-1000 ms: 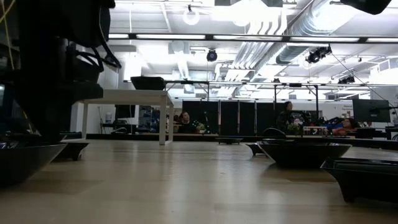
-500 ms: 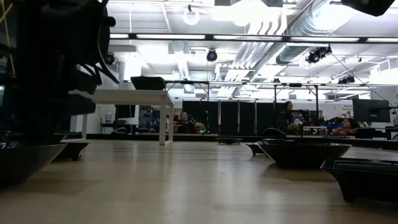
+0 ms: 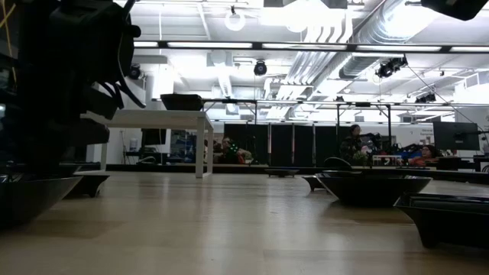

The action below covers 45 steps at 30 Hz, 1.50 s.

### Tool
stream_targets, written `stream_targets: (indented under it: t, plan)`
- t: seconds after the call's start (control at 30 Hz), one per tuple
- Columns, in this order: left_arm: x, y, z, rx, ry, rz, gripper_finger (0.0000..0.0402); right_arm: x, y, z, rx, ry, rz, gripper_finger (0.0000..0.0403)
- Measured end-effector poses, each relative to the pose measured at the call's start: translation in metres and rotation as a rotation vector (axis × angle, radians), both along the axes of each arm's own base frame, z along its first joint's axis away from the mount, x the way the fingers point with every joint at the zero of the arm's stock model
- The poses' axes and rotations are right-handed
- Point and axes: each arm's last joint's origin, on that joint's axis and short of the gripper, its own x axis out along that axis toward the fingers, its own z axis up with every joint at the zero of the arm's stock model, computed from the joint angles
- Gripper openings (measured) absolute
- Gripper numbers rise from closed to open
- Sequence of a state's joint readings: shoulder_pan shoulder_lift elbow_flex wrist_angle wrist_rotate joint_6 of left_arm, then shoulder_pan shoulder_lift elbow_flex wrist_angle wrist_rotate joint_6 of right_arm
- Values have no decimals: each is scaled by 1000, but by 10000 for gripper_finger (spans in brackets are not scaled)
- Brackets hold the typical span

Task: Pick & Place Mini shaped plates
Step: Put the black leaf-shaped plate on the shelf

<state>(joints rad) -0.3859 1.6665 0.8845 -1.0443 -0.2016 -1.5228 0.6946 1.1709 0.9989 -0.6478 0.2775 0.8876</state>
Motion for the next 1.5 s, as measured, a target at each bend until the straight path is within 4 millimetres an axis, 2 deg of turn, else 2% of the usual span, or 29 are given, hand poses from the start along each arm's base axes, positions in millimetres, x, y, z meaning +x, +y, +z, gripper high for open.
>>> stream_targets:
  t: [0.13,0.4,0.63,0.83,1.03,1.23,1.3,1.37,1.43,1.5]
  plan:
    - [0,0,0,-7,5,2,86,0,0,0,2,0,-1,209]
    - [0,0,0,-10,13,-33,8,0,0,0,3,0,-2,209]
    - [2,-1,2,-18,14,-62,2,0,0,0,5,0,-4,209]
    - [12,-5,21,-30,27,-140,1,0,0,0,6,0,-4,209]
    - [25,-9,63,-4,73,-298,1,0,0,0,3,-2,-8,209]
    - [38,-12,133,29,93,-501,1,1,0,1,9,-17,-12,209]
    - [42,-13,154,43,33,-576,0,2,1,2,14,-26,-11,209]
    - [40,-10,172,98,-31,-623,0,2,1,2,12,-34,-17,209]
    - [37,-1,189,139,-92,-600,0,2,0,2,-7,-48,-38,209]
    - [31,10,197,152,-124,-577,0,3,-1,3,-14,-57,-55,209]
